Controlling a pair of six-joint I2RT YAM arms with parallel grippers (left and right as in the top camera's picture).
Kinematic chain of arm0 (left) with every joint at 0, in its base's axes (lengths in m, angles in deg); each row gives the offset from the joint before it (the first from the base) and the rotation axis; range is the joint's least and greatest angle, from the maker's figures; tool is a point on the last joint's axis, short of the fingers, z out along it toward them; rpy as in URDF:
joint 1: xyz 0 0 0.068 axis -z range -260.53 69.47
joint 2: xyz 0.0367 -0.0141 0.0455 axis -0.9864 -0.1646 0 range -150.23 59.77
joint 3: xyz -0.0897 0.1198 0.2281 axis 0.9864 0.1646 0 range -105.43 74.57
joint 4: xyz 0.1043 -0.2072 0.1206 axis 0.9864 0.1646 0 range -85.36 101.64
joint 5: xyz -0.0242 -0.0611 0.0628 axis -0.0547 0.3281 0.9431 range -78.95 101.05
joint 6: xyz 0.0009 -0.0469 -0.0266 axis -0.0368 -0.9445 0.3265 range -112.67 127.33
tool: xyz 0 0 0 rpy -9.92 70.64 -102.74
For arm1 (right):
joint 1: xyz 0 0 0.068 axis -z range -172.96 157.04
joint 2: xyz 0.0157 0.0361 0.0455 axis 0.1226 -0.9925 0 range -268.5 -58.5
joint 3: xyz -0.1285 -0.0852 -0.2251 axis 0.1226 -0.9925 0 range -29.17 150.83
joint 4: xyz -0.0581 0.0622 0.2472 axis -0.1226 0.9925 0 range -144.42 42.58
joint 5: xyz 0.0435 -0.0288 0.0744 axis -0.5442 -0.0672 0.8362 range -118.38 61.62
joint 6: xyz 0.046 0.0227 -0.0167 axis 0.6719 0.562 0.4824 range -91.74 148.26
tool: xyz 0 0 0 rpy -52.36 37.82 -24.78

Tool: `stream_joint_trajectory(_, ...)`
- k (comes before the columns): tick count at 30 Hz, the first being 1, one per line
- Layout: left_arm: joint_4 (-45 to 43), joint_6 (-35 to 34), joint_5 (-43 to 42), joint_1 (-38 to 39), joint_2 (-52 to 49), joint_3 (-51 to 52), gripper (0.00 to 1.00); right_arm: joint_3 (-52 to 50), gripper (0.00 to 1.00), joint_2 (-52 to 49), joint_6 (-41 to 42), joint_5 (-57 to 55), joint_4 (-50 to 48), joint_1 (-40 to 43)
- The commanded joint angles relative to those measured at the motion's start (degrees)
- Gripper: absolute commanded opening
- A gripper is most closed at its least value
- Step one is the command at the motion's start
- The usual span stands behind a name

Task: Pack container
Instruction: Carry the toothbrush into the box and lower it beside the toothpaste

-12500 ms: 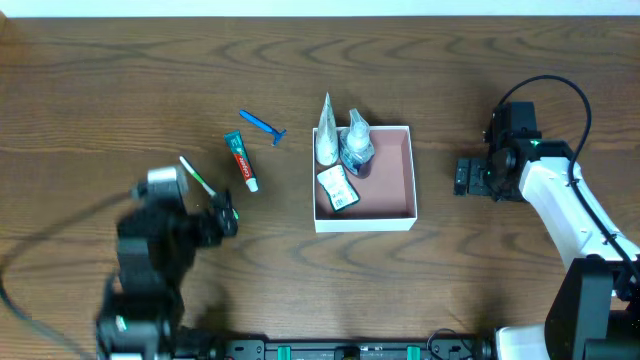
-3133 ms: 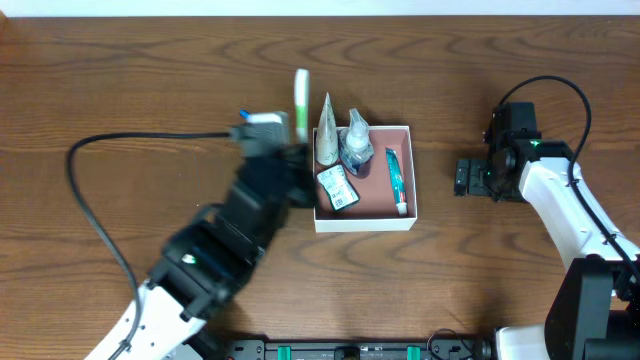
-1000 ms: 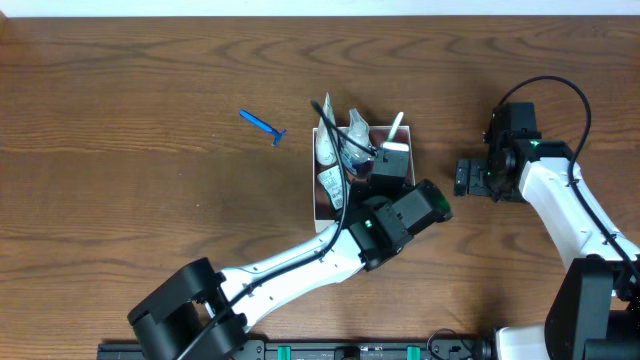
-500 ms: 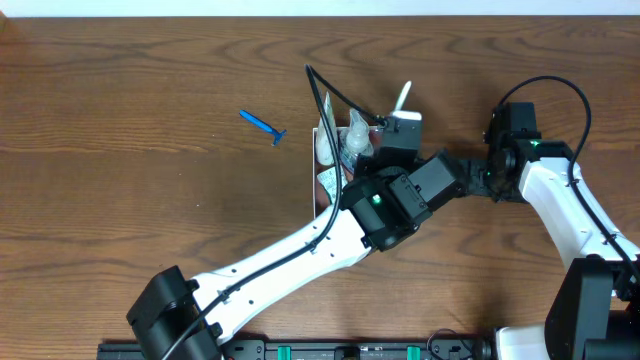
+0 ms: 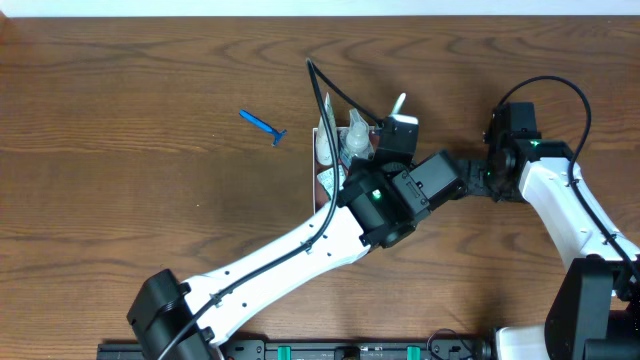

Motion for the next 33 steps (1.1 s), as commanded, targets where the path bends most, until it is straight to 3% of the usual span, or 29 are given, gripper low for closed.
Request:
stream_joint_trajectory(1,3.82,-0.55,-2.45,-0.33,-0.17,-5.40,0.06,0.07,0.99,0.46,-0.59,-0.76,0.07,-0.24)
stream_joint_trajectory(5,5.90,-0.57,-2.69,-0.52,-0.17,-8.79,0.06,0.07,0.99,0.46,-0.59,-0.76,0.07,-0.24)
stream_joint_trajectory(12,-0.48,-2.84,-2.36,-0.57,-2.27,-8.96,0.06,0.07,0.99,0.46,-0.59,-0.76,0.07,-0.24)
stream_joint_trajectory(26,-0.94,-14.43,0.76,-0.59,-14.97,-8.96,0.06,0.07,0.99,0.46,-0.59,-0.76,0.07,-0.24)
stream_joint_trajectory(33,1.22,-23.96,-0.66,-1.44,-17.16,-8.74,0.06,0.07,0.99,0.46,-0.59,-0.76,0.07,-0.24)
